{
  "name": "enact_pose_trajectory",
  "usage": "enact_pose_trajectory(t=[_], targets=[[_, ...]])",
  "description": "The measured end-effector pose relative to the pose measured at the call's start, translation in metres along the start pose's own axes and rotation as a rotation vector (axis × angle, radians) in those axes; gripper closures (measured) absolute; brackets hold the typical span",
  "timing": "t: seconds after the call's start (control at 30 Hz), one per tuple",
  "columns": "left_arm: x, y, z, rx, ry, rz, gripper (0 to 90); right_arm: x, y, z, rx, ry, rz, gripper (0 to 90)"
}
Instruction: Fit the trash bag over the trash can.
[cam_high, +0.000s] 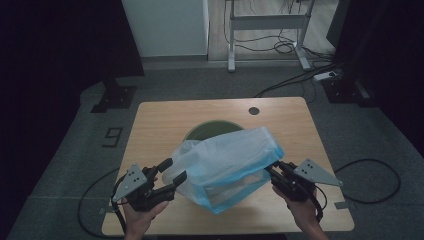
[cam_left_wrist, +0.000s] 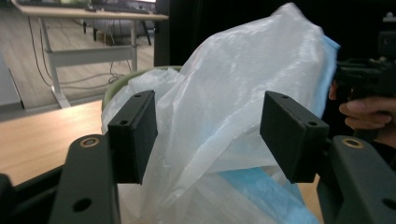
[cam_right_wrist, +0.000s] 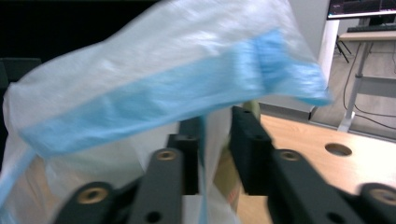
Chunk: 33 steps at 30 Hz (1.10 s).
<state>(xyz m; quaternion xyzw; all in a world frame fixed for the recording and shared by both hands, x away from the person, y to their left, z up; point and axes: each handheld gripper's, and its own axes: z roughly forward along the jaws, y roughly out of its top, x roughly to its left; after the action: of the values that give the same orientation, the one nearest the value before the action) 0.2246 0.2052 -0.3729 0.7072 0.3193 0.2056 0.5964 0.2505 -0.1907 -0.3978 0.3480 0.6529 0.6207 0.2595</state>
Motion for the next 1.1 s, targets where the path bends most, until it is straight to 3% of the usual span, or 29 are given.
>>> enact_pose_trajectory(t=[0.17, 0.23, 0.33, 0.53, 0.57, 0.6, 0.63, 0.77, 0.97, 1.1], targets=[[-0.01, 0.006, 0.007, 0.022, -0.038, 0.046, 37.3, 0.006, 0.016, 0.007, -0.009, 0.017, -0.011, 85.9], [-0.013, 0.007, 0.012, 0.045, -0.078, 0.063, 35.7, 0.009, 0.021, 0.01, -0.008, 0.021, -0.017, 87.1], [-0.015, 0.008, 0.021, 0.08, -0.094, 0.073, 33.0, 0.012, 0.025, 0.016, -0.007, 0.025, -0.027, 88.4], [-0.012, 0.006, 0.037, 0.13, -0.071, 0.089, 35.5, 0.01, 0.027, 0.023, -0.004, 0.027, -0.01, 88.7], [-0.012, 0.005, 0.04, 0.137, -0.063, 0.095, 39.9, 0.009, 0.027, 0.023, -0.005, 0.027, -0.005, 88.8], [-0.012, 0.004, 0.041, 0.143, -0.053, 0.102, 53.7, 0.009, 0.027, 0.023, -0.004, 0.026, -0.002, 88.8], [-0.011, 0.004, 0.044, 0.151, -0.036, 0.106, 60.4, 0.009, 0.028, 0.023, -0.005, 0.024, -0.003, 88.8], [-0.006, 0.004, 0.046, 0.154, -0.043, 0.087, 81.2, 0.007, 0.03, 0.021, -0.007, 0.022, -0.007, 88.8], [-0.002, 0.003, 0.043, 0.128, -0.048, 0.06, 89.7, 0.003, 0.031, 0.02, -0.006, 0.013, -0.001, 88.8], [0.004, 0.005, 0.038, 0.09, -0.043, 0.041, 89.9, -0.004, 0.027, 0.022, 0.007, 0.001, 0.017, 88.8]])
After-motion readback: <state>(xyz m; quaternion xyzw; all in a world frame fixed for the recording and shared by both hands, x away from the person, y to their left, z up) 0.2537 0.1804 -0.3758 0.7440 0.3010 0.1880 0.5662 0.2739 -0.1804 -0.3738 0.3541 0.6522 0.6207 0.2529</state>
